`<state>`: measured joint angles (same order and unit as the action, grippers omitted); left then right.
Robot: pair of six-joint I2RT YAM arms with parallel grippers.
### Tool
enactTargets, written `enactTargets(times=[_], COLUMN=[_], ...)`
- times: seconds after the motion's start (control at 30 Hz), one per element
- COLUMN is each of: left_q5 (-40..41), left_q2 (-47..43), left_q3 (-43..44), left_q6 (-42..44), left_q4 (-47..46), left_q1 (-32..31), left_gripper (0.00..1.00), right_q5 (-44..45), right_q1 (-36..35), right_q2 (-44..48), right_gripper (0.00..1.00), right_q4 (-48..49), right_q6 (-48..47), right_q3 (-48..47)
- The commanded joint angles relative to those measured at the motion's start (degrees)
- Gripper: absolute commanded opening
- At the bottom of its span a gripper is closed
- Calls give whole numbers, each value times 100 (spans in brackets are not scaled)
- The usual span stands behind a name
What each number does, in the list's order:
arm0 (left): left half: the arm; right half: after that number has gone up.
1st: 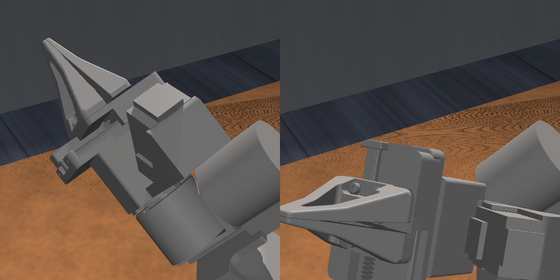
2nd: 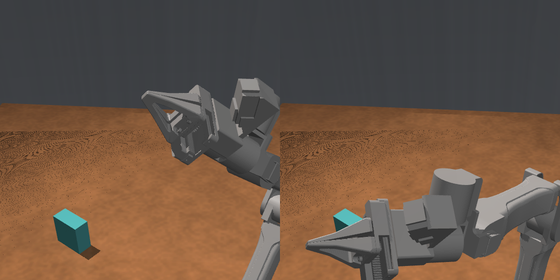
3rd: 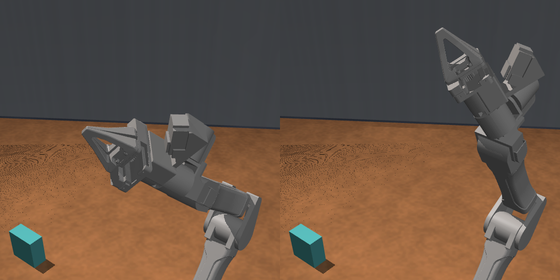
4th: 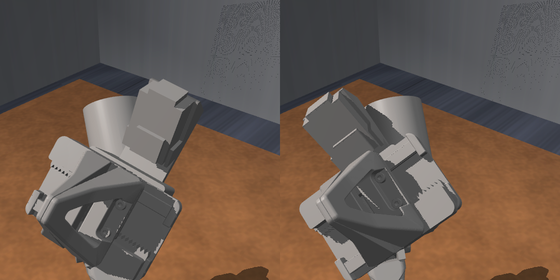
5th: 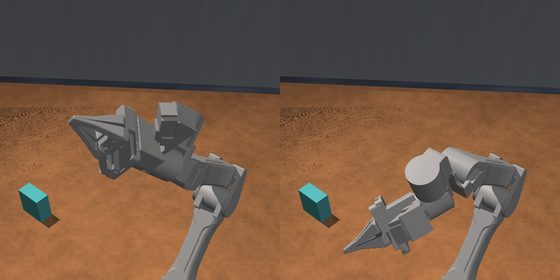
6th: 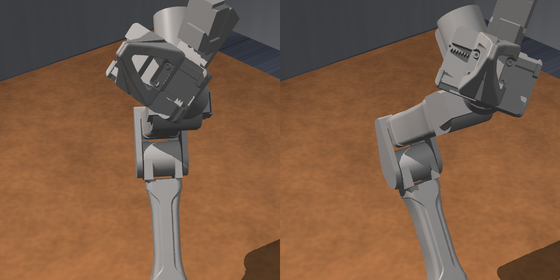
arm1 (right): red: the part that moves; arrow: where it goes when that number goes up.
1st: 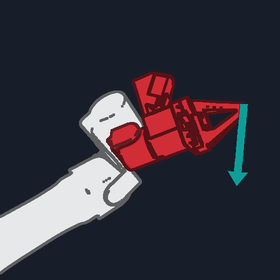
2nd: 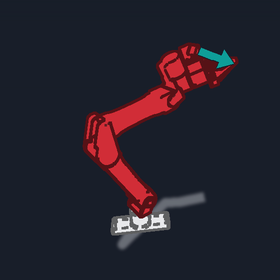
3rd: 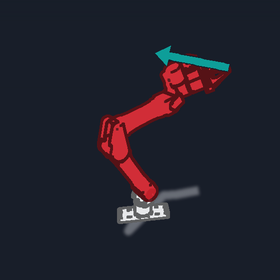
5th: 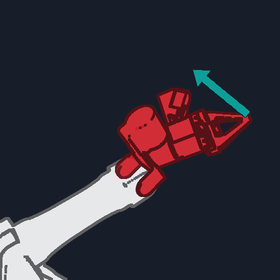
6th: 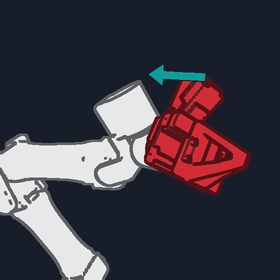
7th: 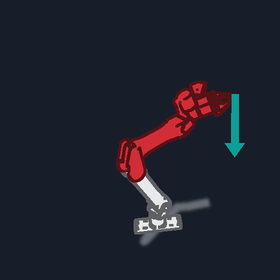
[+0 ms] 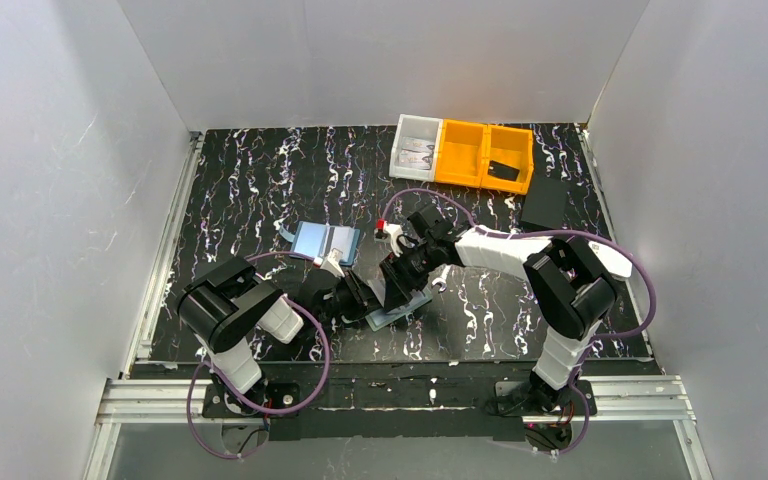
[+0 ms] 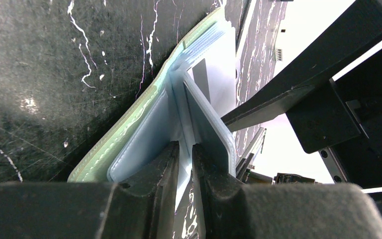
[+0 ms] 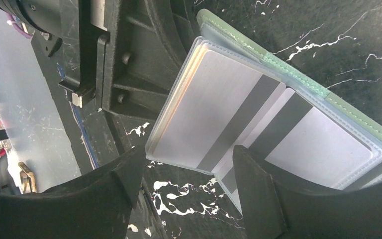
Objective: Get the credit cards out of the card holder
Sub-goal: Remove the credit card from the card holder.
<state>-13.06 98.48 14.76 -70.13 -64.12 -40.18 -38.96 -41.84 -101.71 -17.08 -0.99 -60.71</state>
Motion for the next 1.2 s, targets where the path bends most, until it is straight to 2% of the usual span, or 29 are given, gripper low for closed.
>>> enactTargets(times=[0.0, 0.43, 0.97, 1.07, 1.17], left_q5=[112, 94, 94, 91, 77], left_q2=[181, 180, 205, 225, 255], left_q3=[-105, -105, -114, -115, -114], left_q6=[202, 208, 198, 201, 197], left_q4=[837, 835, 831, 833, 831], left_q1=[37, 37, 54, 63, 77], left_gripper=[18, 18, 18, 18, 18], right_q5=[34, 201, 216, 103, 64], right_q1=[-60, -105, 25, 96, 141], right_q2=[205, 216, 296, 299, 299], right_gripper=[74, 78, 65, 60, 60], right_q4=[-78, -111, -39, -7, -6], right_q6=[-164, -208, -95, -52, -43], right_q3=[-204, -214, -184, -170, -166])
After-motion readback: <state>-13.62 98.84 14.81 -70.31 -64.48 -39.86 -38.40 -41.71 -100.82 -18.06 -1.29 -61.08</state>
